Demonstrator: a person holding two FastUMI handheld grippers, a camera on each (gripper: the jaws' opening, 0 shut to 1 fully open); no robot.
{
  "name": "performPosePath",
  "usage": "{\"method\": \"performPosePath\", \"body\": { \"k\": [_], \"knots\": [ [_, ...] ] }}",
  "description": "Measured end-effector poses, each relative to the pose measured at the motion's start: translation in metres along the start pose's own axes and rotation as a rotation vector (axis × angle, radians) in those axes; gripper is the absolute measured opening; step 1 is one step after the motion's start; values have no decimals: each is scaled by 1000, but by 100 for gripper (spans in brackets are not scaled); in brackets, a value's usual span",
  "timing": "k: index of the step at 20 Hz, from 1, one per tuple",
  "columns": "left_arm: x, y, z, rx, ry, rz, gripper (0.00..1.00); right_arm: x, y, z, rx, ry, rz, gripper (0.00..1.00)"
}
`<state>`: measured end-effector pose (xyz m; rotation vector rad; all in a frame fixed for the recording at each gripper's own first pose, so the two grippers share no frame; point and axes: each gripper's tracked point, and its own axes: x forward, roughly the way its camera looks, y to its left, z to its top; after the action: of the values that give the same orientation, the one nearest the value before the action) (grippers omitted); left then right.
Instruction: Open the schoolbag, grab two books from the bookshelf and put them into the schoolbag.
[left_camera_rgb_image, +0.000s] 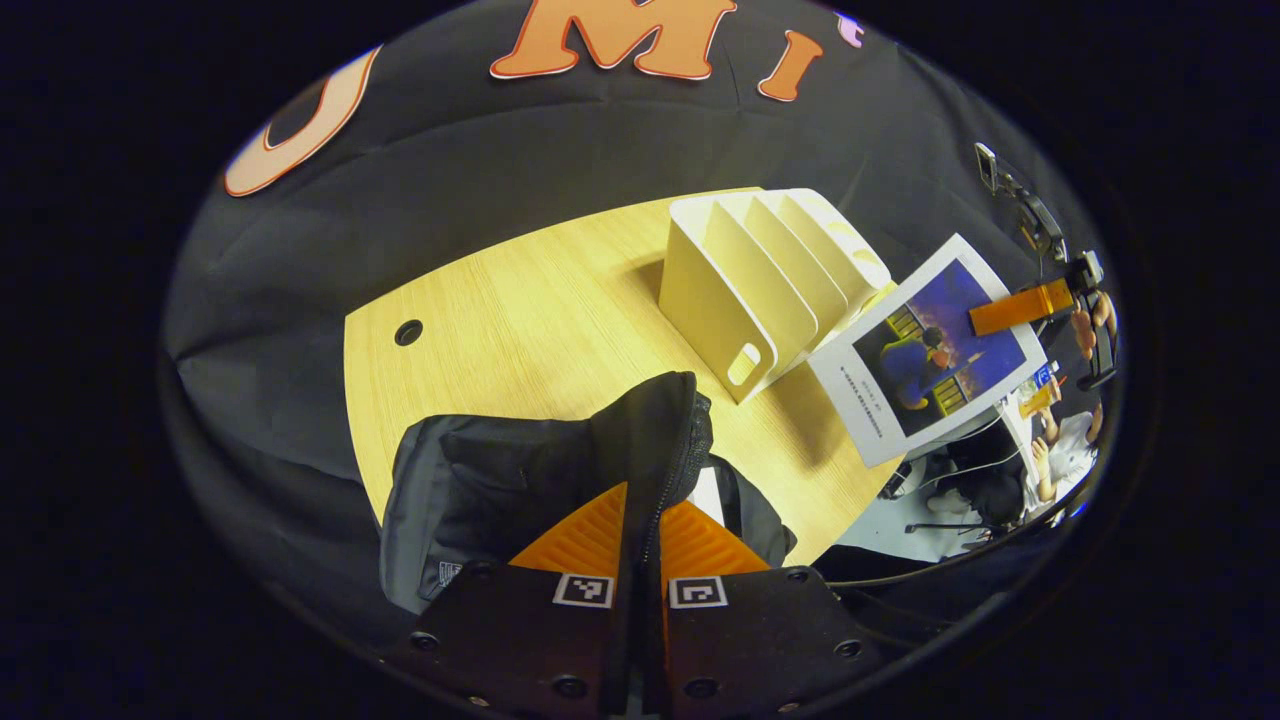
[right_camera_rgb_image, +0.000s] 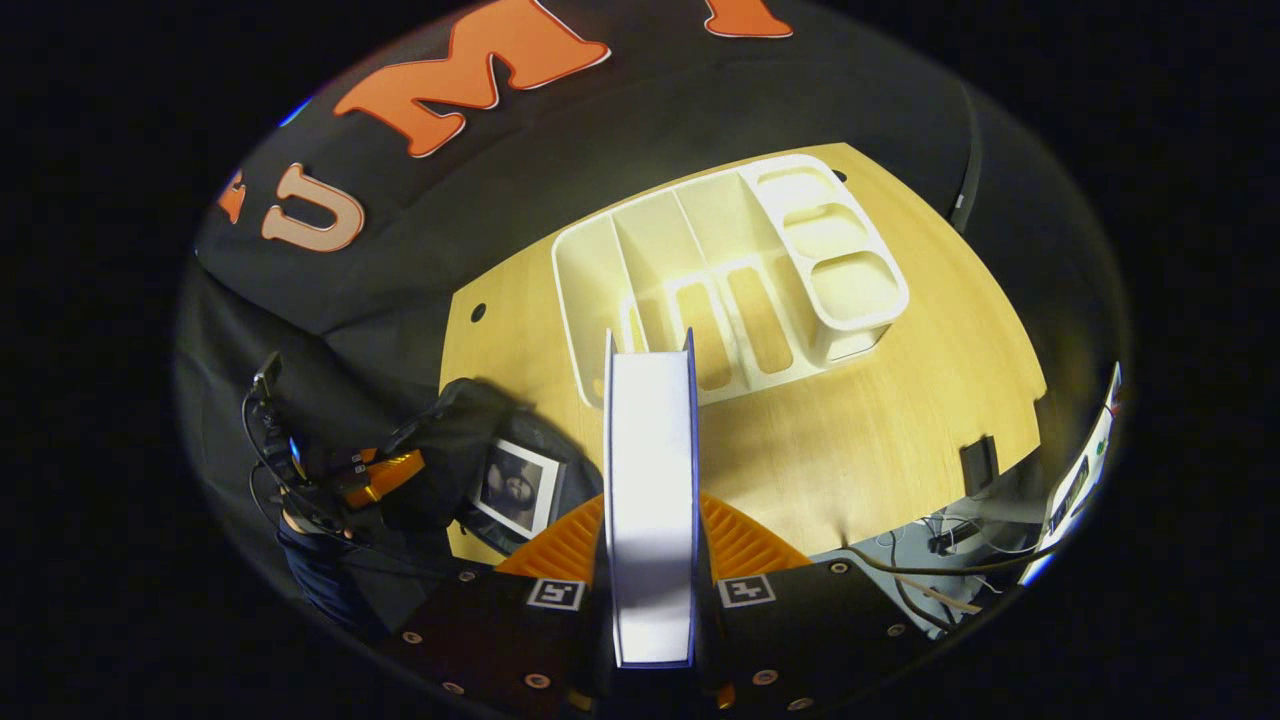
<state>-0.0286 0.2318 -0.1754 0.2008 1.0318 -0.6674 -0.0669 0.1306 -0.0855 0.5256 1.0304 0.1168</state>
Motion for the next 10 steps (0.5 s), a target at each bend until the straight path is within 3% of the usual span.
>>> {"method": "performPosePath", "body": {
  "k": [10],
  "knots": [
    [-6, 0, 2, -5, -23, -5, 6, 32, 55, -30, 90, -14, 225, 34]
  ]
}}
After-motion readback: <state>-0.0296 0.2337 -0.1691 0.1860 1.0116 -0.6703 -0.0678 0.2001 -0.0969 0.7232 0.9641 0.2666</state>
